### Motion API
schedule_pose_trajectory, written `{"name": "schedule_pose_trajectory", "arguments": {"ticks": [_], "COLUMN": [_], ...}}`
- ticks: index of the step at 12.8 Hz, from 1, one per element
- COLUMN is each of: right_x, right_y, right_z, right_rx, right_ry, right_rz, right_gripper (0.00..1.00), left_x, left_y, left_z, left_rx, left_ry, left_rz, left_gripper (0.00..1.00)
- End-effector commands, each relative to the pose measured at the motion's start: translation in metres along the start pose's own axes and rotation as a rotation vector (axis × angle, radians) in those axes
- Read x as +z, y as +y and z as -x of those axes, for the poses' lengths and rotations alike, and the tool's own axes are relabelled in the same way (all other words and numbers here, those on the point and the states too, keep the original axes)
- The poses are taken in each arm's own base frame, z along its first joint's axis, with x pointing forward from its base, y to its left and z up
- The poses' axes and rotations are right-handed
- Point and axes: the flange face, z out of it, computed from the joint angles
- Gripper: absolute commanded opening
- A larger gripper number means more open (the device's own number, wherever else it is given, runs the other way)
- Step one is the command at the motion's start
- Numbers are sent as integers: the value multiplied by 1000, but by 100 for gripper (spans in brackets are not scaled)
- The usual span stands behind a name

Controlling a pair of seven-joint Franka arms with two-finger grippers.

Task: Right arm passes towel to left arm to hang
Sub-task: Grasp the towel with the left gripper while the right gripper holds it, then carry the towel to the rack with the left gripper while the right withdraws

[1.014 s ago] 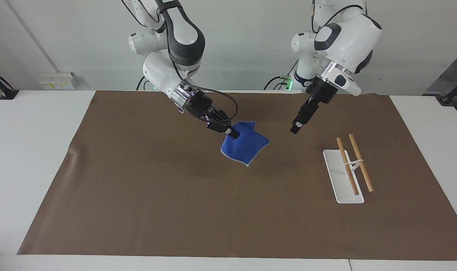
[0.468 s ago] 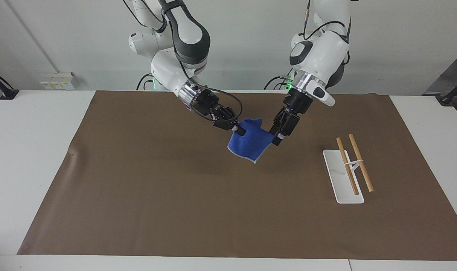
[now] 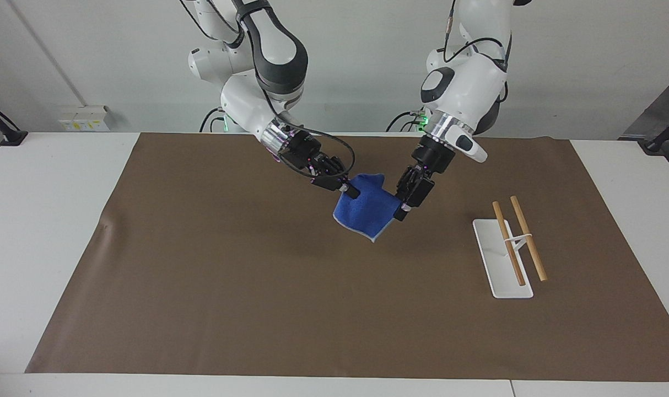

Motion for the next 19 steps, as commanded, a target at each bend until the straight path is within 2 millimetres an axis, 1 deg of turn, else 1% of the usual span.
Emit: {"name": "schedule_pose_trajectory", "arguments": {"ticks": [1,5,6,7,8,9,11,12,13,14,15,16,17,18,19], "right_x": [0,0,0,0,-1,-4,-10,-13,-18,-23,-27,-31,-34,-40,-45], "right_y": [2,3,3,4,4,4,4,8,11,15,15,13,11,3,-4], "right_z": [1,1,2,0,-2,-7,-18,-28,-39,-51,-59,-64,-68,-79,-85], "right_rx": [12,2,-21,-51,-92,-152,-289,-400,-522,-619,-710,-797,-877,-949,-1020], "right_ry": [6,16,17,20,28,59,132,182,237,271,305,340,365,393,409], "right_rz": [-15,-19,-18,-15,-14,-26,-49,-46,-36,-15,-3,6,16,29,43], "right_gripper": [0,0,7,34,74,100,100,100,100,100,100,100,100,100,100], "left_x": [-1,-1,-2,-2,-2,-2,-4,-5,-7,-12,-17,-20,-25,-29,-35], "left_y": [0,1,2,3,4,5,6,7,9,14,17,19,21,22,21], "left_z": [1,-4,-5,-5,-6,-9,-14,-17,-26,-46,-61,-74,-91,-106,-128], "left_rx": [-10,-11,-6,6,25,72,180,207,220,237,261,278,288,298,292], "left_ry": [-4,1,2,2,3,8,15,20,31,57,76,93,115,134,161], "left_rz": [14,16,19,22,23,26,28,30,34,38,37,39,43,40,37], "left_gripper": [0,0,0,0,0,0,0,0,0,0,0,0,0,0,0]}}
